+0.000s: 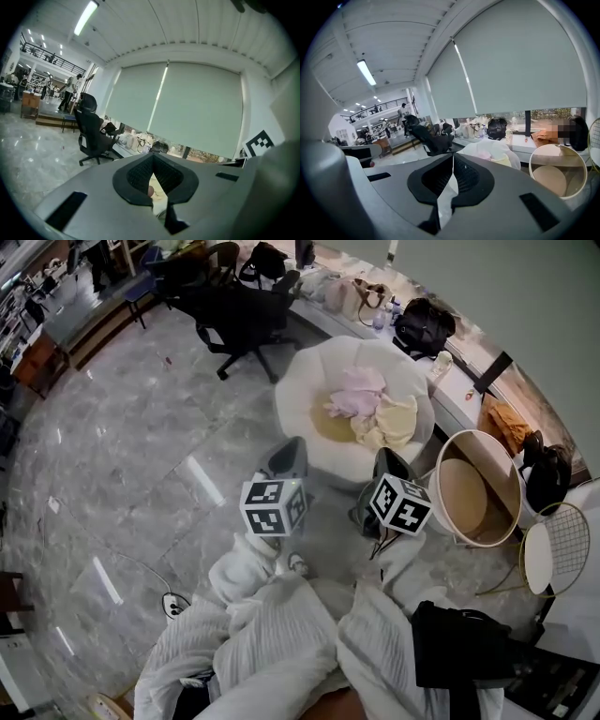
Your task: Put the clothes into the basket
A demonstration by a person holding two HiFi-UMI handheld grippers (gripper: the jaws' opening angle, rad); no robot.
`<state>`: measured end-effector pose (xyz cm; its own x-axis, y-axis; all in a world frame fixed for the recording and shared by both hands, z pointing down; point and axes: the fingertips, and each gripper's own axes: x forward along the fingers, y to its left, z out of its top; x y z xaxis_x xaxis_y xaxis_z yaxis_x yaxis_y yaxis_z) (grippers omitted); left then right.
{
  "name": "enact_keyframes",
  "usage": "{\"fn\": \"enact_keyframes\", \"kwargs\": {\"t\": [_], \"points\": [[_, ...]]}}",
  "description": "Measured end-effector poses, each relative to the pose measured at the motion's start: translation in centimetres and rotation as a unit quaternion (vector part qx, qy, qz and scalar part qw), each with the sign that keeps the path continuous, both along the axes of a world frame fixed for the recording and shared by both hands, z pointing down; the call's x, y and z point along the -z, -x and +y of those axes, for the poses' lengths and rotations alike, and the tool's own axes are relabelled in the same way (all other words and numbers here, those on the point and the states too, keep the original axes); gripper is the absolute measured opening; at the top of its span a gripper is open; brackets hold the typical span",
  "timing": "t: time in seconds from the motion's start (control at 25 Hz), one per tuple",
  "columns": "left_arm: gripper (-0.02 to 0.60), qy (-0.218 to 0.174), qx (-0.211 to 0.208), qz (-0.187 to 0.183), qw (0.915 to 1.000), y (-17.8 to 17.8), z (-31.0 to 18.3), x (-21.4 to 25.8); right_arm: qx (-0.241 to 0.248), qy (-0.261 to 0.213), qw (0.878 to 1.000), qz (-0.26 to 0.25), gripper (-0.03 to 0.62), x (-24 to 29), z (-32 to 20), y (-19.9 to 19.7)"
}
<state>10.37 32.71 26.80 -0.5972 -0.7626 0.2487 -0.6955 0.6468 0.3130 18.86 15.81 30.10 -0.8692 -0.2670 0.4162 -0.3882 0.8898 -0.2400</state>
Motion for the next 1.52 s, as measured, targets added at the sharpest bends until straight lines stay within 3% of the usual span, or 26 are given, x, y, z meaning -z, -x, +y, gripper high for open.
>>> {"fn": "enact_keyframes", "kwargs": {"t": [0.32,0.8,1.12,1.52], "points": [[0.006,0.005,-0.005,0.016,0.9998,5.1,1.7,-1.7,-0.017,0.004,1.0,0.011,0.025,-1.2,1.2,4.0],[0.006,0.011,-0.029,0.041,0.9987,8.3,-0.9,-4.7,-0.044,0.002,0.998,0.039,0.025,-3.6,-1.1,5.7],[0.006,0.033,-0.048,0.034,0.9977,14.0,-6.0,-5.9,-0.061,0.017,0.997,0.036,0.025,-5.1,-6.2,11.3],[0.006,0.056,-0.079,0.033,0.9947,22.1,-15.9,-6.3,-0.09,0.041,0.994,0.043,0.025,-6.8,-14.8,18.1]]}}
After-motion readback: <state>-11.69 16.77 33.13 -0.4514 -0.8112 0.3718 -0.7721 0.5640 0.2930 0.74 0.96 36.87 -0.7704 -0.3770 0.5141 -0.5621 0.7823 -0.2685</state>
